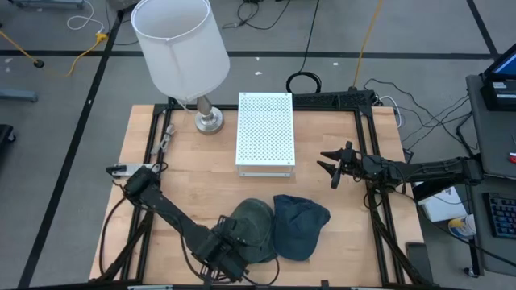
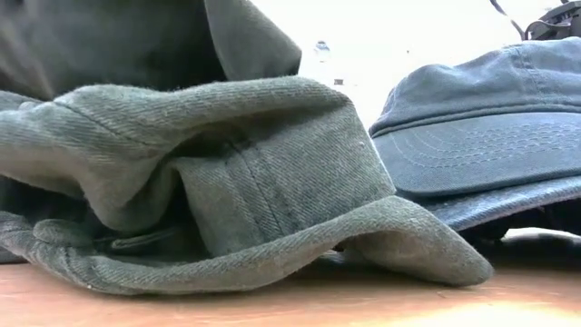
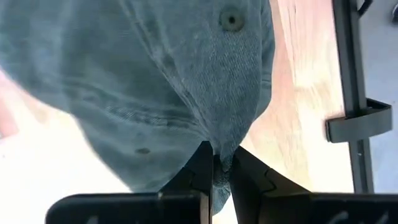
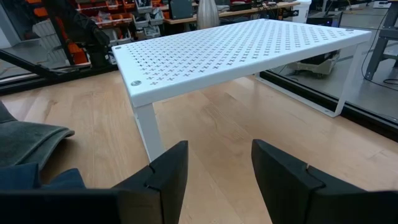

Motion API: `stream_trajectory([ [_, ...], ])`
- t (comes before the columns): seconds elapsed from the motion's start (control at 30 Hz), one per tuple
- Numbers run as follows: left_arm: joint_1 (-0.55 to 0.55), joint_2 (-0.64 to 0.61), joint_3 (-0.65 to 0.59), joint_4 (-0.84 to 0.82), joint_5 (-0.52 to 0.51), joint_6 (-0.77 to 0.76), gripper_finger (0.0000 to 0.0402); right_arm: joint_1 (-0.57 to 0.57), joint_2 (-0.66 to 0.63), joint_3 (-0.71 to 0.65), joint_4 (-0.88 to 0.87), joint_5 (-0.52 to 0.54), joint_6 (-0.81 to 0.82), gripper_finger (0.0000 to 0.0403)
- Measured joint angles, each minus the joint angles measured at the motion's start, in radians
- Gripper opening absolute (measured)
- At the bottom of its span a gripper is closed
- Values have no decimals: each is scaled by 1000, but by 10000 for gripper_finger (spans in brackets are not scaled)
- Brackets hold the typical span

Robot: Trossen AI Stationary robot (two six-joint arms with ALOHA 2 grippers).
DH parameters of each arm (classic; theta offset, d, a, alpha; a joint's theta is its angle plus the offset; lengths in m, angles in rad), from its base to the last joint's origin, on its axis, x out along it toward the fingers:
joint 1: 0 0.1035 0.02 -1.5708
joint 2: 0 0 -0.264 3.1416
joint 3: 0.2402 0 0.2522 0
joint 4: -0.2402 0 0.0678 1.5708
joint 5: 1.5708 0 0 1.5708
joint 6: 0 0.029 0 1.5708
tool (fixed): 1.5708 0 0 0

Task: Pick & Place hat
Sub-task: Put the black cap on the shelf

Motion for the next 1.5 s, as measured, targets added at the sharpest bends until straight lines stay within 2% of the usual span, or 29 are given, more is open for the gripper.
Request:
stream_trajectory([
  [0.3, 10, -148, 0, -46, -33, -13, 26, 0, 0, 0, 0, 0, 0, 169],
  [0.93, 14, -555, 0, -71, -24, -51, 26, 0, 0, 0, 0, 0, 0, 169],
  [1.27, 21, -620, 0, -71, -51, 3, 26, 0, 0, 0, 0, 0, 0, 169],
  [1.5, 81, -620, 0, -72, -85, 46, 26, 0, 0, 0, 55, 0, 33, 169],
])
